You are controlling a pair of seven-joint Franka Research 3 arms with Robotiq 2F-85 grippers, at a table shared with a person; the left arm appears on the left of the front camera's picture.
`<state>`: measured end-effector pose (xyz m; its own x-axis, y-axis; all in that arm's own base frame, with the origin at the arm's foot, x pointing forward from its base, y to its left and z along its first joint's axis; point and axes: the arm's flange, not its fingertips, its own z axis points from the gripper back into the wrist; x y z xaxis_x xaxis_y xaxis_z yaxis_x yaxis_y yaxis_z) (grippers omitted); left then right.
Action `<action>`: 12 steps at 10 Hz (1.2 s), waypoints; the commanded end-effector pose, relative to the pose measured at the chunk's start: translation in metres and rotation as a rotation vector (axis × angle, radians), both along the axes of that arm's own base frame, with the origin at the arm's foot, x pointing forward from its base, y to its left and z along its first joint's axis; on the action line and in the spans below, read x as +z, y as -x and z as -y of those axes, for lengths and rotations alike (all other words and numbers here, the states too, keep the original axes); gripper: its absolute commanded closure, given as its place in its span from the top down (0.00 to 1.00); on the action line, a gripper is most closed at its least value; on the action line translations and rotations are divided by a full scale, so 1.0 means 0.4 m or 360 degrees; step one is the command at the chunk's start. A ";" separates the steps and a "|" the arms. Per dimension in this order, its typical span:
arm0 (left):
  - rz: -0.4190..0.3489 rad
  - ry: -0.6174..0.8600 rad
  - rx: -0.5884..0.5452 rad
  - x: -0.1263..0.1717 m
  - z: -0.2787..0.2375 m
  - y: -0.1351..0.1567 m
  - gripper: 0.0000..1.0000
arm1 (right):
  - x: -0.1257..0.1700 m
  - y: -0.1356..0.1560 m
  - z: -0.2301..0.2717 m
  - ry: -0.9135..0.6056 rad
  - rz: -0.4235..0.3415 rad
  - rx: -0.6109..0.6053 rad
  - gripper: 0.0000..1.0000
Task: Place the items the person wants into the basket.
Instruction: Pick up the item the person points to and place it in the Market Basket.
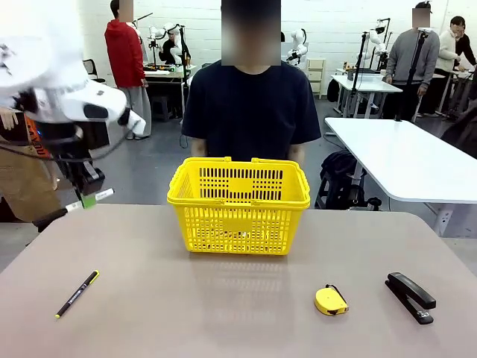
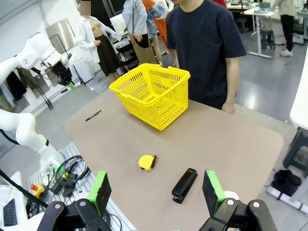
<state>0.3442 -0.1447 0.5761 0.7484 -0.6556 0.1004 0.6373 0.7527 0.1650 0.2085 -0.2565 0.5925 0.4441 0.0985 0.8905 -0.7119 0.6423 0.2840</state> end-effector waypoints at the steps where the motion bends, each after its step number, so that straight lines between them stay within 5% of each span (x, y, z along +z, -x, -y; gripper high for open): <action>1: 0.0048 0.0164 -0.0048 -0.007 0.004 -0.012 0.00 | 0.002 -0.002 0.003 -0.0021 0.0042 0.0010 1.00; 4: 0.0264 0.0192 -0.0276 0.113 0.176 -0.090 0.00 | 0.002 -0.002 0.003 -0.0021 0.0042 0.0010 1.00; 7: 0.0303 0.0128 -0.0427 0.161 0.401 -0.301 0.00 | 0.002 -0.002 0.003 -0.0021 0.0042 0.0010 1.00; 12: 0.0183 -0.0037 -0.0618 0.031 0.566 -0.589 0.00 | 0.002 -0.002 0.003 -0.0021 0.0042 0.0010 1.00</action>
<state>0.5644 -0.3596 0.5767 0.4529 -0.8694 0.1976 0.8260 0.4926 0.2741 0.2077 -0.2569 0.5928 0.4442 0.0984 0.8905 -0.7108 0.6438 0.2834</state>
